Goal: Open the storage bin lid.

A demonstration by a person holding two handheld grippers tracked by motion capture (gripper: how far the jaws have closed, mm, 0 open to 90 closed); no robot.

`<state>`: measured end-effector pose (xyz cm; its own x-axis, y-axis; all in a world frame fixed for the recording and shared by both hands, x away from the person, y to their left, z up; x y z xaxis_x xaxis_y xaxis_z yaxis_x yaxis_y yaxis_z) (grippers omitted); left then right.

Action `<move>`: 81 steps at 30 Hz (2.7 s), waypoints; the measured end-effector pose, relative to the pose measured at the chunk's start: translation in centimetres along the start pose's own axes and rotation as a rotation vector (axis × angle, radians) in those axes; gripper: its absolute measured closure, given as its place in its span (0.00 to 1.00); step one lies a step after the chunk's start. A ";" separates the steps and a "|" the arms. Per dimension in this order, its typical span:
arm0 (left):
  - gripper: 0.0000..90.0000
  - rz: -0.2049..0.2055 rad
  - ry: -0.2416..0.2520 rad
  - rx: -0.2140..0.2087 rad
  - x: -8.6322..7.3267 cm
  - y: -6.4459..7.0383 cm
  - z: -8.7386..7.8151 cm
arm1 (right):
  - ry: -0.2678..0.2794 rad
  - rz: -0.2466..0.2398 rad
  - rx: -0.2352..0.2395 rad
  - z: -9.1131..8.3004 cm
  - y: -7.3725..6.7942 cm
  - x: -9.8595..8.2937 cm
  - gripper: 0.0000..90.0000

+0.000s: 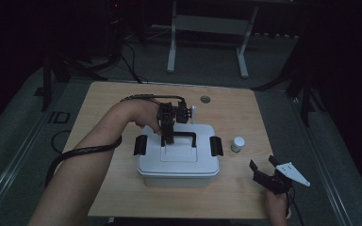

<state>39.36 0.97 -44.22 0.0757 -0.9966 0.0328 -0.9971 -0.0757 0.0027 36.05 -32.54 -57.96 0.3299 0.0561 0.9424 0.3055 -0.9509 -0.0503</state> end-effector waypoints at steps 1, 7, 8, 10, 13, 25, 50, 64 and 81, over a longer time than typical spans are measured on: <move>0.64 -0.007 -0.005 0.004 0.1 0.0 0.1 | 0.000 0.000 0.001 0.0 0.0 0.0 0.16; 0.77 -0.003 -0.043 -0.035 0.4 0.4 0.3 | 0.000 0.001 0.007 0.0 0.0 0.0 0.16; 0.78 -0.003 -0.047 -0.046 0.4 0.5 0.3 | 0.001 0.000 0.008 0.0 0.0 0.0 0.16; 0.84 0.005 -0.046 -0.064 0.5 0.7 0.3 | 0.000 0.001 0.009 0.0 0.0 0.0 0.16; 0.91 0.016 -0.045 -0.083 0.7 1.0 0.4 | -0.001 0.001 0.009 0.0 -0.1 0.0 0.16; 0.92 -0.003 -0.052 -0.076 0.8 0.7 0.5 | -0.004 -0.003 0.011 0.0 -0.1 -0.1 0.16; 0.93 0.019 -0.064 -0.047 0.8 1.0 -0.2 | -0.003 0.001 0.010 0.0 -0.1 -0.1 0.16; 0.93 0.008 -0.031 -0.002 0.0 0.8 -3.2 | -0.005 -0.003 0.009 0.1 -0.1 -0.1 0.16; 0.93 -0.047 0.003 0.043 -3.7 1.4 -6.4 | -0.008 -0.006 0.007 0.1 -0.1 -0.1 0.16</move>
<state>37.72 4.81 -37.94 0.1227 -0.9918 0.0365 -0.9915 -0.1240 -0.0383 36.08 -32.42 -58.07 0.3350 0.0645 0.9400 0.3134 -0.9485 -0.0466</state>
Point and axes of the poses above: each handheld gripper's, and its own axes: z roughly forward along the jaws, x roughly out of its top, y roughly to its right, the point moved 9 cm from there along z, roughly forward along the jaws, and after that the axes turned 2 degrees about -y, right-handed, at the moved point
